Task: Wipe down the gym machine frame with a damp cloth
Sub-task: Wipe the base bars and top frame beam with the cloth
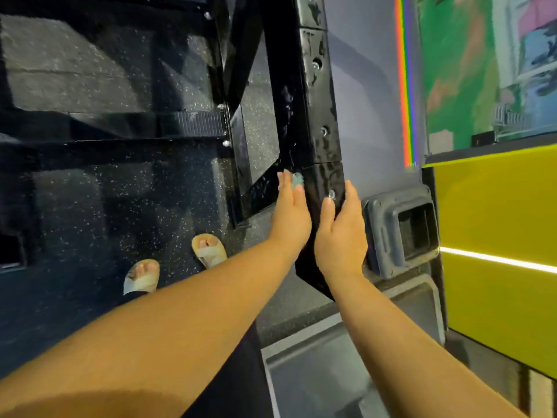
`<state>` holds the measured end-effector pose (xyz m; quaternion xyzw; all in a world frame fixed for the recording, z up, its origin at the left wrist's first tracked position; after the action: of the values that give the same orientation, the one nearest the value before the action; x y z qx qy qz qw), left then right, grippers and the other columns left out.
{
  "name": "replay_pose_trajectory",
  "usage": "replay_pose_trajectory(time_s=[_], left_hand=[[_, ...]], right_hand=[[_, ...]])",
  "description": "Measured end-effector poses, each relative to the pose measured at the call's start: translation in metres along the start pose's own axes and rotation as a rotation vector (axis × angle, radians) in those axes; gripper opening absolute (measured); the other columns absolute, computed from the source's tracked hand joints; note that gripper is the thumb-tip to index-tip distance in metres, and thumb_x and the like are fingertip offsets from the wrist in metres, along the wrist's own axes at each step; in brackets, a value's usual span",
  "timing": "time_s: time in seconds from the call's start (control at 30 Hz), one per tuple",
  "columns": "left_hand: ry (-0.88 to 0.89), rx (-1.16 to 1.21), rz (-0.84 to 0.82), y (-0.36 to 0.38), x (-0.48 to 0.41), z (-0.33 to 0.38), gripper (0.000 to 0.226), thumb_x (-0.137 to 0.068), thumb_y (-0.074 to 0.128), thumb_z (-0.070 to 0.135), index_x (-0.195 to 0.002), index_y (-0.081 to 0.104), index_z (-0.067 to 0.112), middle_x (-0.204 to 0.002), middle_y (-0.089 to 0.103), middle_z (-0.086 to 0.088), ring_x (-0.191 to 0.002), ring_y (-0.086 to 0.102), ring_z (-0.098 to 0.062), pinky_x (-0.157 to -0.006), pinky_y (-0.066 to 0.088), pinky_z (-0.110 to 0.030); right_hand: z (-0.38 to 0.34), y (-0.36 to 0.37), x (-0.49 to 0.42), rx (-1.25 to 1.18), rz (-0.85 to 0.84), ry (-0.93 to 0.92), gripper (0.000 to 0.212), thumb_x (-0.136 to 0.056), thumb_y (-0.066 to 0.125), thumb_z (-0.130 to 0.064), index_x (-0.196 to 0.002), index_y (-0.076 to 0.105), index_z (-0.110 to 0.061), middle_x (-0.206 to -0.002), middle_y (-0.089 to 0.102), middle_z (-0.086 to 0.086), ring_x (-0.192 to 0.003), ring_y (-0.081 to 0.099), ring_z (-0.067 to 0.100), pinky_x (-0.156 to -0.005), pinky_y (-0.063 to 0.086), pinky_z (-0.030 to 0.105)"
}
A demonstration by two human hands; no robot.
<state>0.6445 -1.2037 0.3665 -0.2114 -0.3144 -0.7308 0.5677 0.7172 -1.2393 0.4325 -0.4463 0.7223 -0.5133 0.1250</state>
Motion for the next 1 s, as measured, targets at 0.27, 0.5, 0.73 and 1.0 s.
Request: replay_pose_trajectory(time_s=[0.27,0.5,0.73,1.0], left_hand=[[-0.066,0.263,-0.065,0.006,0.031,-0.028,0.05,-0.102,0.026,0.039,-0.149,0.009,0.035,-0.157,0.009,0.013,-0.143,0.012,-0.007,-0.119,0.014,-0.037],[0.056,0.283,-0.086,0.004,0.008,-0.021,0.058,-0.094,0.031,0.052,-0.148,0.011,0.041,-0.157,0.013,0.013,-0.143,0.016,-0.01,-0.118,0.018,-0.041],[0.232,0.129,-0.059,-0.006,-0.025,0.006,0.051,-0.102,0.021,0.04,-0.148,-0.001,0.04,-0.158,-0.003,0.015,-0.145,0.001,-0.007,-0.119,0.008,-0.043],[0.626,-0.186,-0.189,-0.012,-0.026,0.012,0.054,-0.104,0.023,0.024,-0.147,-0.009,0.025,-0.154,-0.019,0.012,-0.141,-0.015,-0.002,-0.113,-0.004,-0.018]], right_hand=[[0.001,0.005,0.003,0.043,0.071,-0.057,0.048,-0.099,0.031,-0.044,-0.143,0.037,-0.024,-0.133,0.053,-0.005,-0.119,0.051,0.018,-0.087,0.049,0.044],[0.002,0.007,0.0,0.052,0.075,-0.045,0.062,-0.087,0.019,-0.058,-0.137,0.039,-0.027,-0.123,0.057,-0.006,-0.109,0.056,0.02,-0.08,0.051,0.048],[-0.003,0.004,0.006,0.083,0.088,-0.018,0.047,-0.098,0.032,-0.046,-0.139,0.039,-0.024,-0.129,0.056,-0.002,-0.115,0.053,0.024,-0.087,0.047,0.046],[-0.015,0.002,-0.008,0.05,0.209,0.298,0.028,-0.1,0.03,-0.046,-0.101,0.04,-0.02,-0.083,0.057,-0.002,-0.073,0.053,0.021,-0.059,0.033,0.035]])
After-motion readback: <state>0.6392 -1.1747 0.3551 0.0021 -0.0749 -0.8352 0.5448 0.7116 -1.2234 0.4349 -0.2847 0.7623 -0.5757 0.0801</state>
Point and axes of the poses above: each hand's wrist, its own x-axis away from the middle knuckle, its own y-axis out of the palm, z = x × y, the point moved 5 cm from there along -x, towards the middle knuckle
